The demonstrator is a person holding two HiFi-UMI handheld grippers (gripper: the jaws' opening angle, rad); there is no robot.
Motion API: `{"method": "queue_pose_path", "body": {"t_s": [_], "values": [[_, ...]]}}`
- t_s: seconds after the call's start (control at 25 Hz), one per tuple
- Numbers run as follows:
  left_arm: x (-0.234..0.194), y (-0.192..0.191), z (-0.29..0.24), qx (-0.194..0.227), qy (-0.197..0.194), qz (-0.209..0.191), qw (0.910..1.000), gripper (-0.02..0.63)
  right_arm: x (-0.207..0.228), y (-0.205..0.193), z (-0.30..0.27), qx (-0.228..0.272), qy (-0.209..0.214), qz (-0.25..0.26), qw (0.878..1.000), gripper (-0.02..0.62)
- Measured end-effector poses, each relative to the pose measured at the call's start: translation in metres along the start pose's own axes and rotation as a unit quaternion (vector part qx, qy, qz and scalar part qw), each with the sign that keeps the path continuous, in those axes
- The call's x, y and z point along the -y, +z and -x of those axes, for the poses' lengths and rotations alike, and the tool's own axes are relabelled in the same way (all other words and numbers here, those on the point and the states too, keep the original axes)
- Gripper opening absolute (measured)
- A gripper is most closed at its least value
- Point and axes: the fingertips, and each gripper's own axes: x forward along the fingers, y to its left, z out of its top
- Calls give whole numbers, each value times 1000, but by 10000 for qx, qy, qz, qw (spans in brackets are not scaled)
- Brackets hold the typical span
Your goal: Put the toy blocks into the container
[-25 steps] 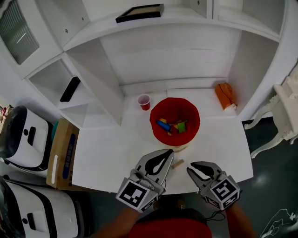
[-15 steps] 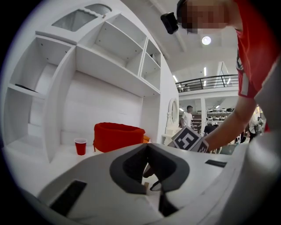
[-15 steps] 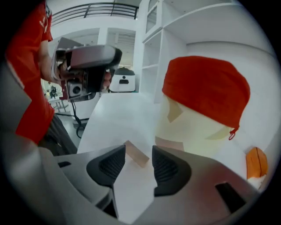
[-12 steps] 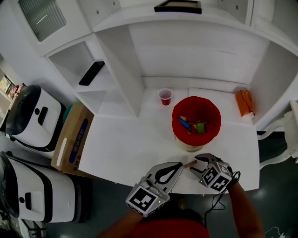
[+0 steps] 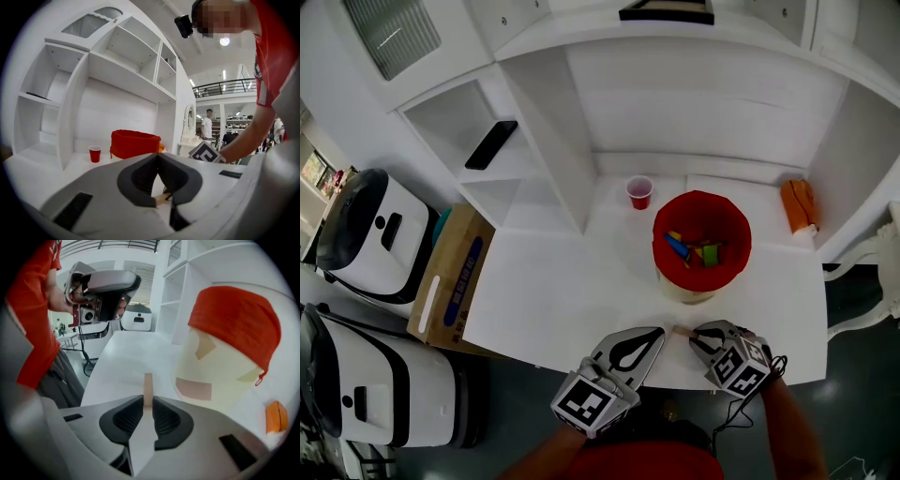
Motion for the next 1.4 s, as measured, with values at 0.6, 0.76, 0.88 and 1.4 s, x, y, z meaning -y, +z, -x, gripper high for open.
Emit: {"method": "queue_pose_path", "body": {"t_s": [0.6,0.76,0.88,1.4], "values": [[-16,62,0,949,86,-262,9951,15,101,142,182,3262,-1706,-2314,9005,89],[-14,61,3,925,46,-289,9953,15,136,147,155,2924,-1852,-2372,9077,89],[-14,59,5,869,48,-257,9959,15,149,144,134,2696,-1791,-2600,9098,168],[7,91,18,1049,-315,-425,9931,15,35,178,200,3818,-2013,-1623,8874,3]]}}
